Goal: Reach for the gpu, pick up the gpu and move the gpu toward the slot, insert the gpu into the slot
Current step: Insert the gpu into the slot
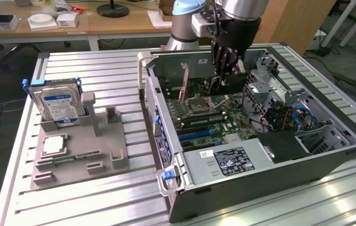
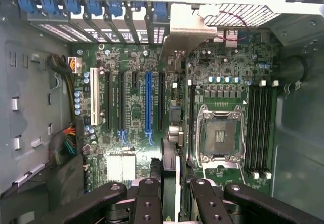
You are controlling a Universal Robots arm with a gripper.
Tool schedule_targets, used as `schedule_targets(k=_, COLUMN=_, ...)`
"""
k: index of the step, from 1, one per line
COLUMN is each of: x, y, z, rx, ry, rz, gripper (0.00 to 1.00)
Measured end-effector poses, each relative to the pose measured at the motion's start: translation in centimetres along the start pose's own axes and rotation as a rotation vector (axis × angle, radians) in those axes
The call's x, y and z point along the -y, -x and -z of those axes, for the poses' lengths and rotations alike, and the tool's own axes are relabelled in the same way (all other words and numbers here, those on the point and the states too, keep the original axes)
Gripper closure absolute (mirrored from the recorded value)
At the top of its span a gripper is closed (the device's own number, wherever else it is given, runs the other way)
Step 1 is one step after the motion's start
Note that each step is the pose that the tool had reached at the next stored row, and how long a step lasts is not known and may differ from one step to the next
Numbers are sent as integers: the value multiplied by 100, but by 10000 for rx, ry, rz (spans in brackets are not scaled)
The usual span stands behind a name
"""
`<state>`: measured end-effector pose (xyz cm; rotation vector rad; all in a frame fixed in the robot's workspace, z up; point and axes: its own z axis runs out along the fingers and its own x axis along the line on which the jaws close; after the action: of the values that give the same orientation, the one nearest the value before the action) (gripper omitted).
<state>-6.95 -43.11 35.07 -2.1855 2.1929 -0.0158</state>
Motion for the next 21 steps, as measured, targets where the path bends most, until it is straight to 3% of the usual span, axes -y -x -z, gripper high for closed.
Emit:
schedule_targets(k=3, x=-16, y=0, z=-14, rx=2, ry=-52, rz=26, gripper=73)
schedule_targets(k=21, x=-75, y=-113, z=-111, rx=3, ry=-53, rz=34, gripper=73)
